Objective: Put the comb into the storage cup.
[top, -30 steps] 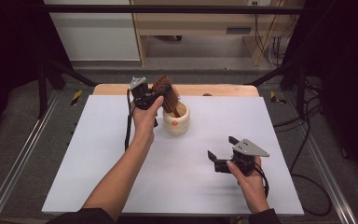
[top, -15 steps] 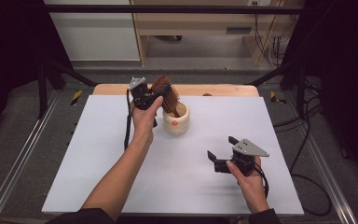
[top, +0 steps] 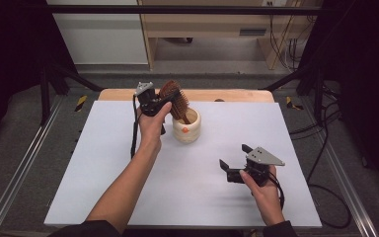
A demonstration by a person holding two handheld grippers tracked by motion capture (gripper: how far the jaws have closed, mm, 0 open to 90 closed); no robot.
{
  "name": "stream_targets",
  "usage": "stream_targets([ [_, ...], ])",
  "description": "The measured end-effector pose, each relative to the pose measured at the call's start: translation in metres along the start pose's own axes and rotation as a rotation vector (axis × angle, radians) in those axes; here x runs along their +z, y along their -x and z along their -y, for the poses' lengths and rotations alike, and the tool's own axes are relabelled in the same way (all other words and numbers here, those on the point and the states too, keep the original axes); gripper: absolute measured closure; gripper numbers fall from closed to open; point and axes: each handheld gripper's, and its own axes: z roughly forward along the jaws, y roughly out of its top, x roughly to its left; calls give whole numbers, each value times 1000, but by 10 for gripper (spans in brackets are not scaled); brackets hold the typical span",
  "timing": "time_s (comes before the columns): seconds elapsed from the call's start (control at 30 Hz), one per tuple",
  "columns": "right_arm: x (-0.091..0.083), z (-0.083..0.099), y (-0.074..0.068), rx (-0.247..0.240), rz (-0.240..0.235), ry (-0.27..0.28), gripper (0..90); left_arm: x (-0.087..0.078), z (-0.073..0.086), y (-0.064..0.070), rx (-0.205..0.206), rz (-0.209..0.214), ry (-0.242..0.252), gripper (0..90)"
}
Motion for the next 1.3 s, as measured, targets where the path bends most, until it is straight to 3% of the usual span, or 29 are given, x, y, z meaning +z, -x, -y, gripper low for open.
stream_targets([
  [0.67, 0, 0, 0, 1, -3, -4, 34, 0, 2, -6, -22, -13, 5, 421],
  [1.3, 1, 0, 0, -1, -3, -5, 34, 0, 2, -6, -14, -10, 7, 403],
])
